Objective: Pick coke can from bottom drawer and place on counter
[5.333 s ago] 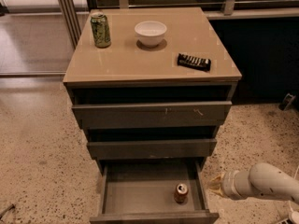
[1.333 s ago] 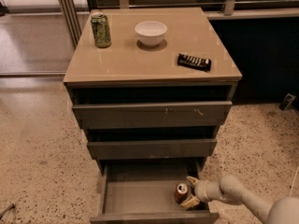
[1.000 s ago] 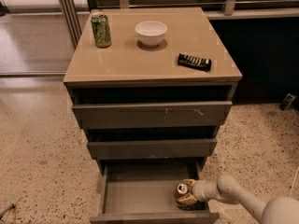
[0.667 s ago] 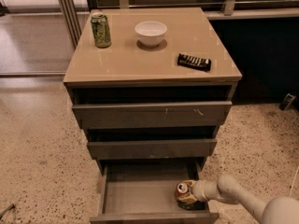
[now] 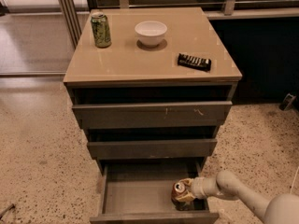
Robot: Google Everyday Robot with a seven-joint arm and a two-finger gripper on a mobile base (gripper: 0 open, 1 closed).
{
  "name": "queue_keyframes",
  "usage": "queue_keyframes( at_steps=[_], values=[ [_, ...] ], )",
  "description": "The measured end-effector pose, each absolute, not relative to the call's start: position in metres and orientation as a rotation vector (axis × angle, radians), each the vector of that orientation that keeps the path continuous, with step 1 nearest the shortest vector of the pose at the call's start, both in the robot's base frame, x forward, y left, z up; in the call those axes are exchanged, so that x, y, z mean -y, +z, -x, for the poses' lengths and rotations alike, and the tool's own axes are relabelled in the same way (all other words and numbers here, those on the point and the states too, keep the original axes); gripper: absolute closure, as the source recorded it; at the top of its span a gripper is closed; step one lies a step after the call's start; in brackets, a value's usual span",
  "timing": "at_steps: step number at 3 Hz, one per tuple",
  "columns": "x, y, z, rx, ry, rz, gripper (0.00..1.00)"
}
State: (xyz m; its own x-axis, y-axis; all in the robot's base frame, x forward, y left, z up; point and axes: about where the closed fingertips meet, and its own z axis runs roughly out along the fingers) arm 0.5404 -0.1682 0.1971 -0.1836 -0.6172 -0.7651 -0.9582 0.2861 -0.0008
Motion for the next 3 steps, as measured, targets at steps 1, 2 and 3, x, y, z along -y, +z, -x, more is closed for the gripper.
queue_keyframes(
  at_steps=[1, 2, 3],
  values=[
    [0.148, 0.247, -0.540, -1.804, 0.753, 1.474, 1.00],
    [0.146, 0.313, -0.542, -1.753, 0.786, 1.535, 1.00],
    [0.147, 0.396, -0.546, -1.724, 0.720, 1.584, 1.00]
  ],
)
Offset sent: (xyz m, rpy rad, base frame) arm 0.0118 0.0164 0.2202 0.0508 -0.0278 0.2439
